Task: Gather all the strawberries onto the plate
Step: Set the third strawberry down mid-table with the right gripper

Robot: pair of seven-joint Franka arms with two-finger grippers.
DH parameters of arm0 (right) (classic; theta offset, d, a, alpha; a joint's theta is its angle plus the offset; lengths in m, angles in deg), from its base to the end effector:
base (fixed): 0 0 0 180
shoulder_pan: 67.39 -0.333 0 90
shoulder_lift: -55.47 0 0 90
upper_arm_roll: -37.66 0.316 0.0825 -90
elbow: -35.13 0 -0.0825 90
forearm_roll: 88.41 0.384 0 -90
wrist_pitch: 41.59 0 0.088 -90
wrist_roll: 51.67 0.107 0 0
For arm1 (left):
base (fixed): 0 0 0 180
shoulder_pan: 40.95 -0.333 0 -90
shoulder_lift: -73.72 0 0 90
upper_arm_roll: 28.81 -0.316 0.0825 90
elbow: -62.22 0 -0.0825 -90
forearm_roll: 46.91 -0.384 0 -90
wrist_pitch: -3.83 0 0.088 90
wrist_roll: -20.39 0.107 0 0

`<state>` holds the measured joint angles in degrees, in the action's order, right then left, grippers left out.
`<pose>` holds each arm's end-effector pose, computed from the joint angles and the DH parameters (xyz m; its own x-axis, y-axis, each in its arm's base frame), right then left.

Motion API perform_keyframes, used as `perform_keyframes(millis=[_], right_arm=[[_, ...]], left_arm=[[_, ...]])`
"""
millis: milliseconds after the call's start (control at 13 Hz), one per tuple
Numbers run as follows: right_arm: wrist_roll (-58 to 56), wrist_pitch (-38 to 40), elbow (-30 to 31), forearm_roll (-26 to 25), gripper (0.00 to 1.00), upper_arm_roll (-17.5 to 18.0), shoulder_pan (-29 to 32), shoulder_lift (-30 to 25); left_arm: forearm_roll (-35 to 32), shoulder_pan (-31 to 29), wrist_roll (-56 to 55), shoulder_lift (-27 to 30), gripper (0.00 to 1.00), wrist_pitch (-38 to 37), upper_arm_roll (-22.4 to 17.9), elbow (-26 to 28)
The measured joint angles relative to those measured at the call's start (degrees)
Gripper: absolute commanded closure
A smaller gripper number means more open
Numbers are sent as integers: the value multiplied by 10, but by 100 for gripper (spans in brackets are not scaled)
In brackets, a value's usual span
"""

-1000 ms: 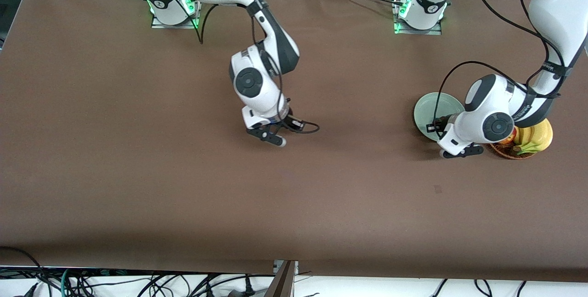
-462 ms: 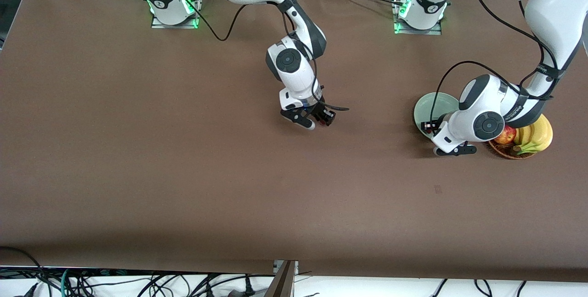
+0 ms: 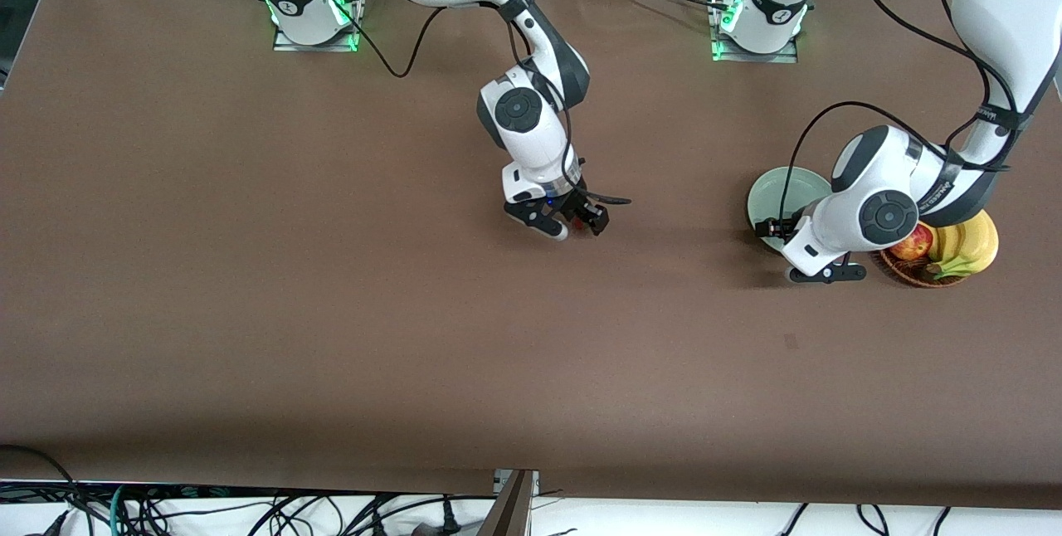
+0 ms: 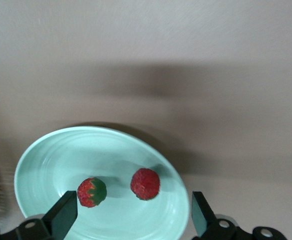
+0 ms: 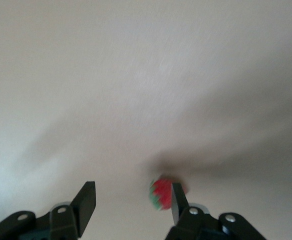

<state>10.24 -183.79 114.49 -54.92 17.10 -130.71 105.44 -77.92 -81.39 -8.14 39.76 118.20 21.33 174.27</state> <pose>0.5113 0.5592 0.2372 0.8353 -0.5475 -0.0510 -0.5324 -0.7820 -0.3241 0.5771 -0.0514 0.2442 0.9651 0.0510 -0.2570 0.0277 -0.9952 -0.0934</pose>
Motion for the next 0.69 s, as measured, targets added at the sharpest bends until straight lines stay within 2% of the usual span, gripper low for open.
perform_keyframes(millis=[154,308,538,692], right_arm=[[-36,91,-9,0,11,-45,4,-23],[-99,174,-13,0,4,-83,14,-50],[-228,270,-14,0,2,-131,35,-84],[-316,328,-13,0,2,-172,42,-91]], left_arm=[[0,-7,-5,15,0,2,34,-3],[0,-24,-25,21,0,7,69,-4],[1,-23,-91,20,0,28,98,-3],[1,24,-174,15,0,58,110,-1]])
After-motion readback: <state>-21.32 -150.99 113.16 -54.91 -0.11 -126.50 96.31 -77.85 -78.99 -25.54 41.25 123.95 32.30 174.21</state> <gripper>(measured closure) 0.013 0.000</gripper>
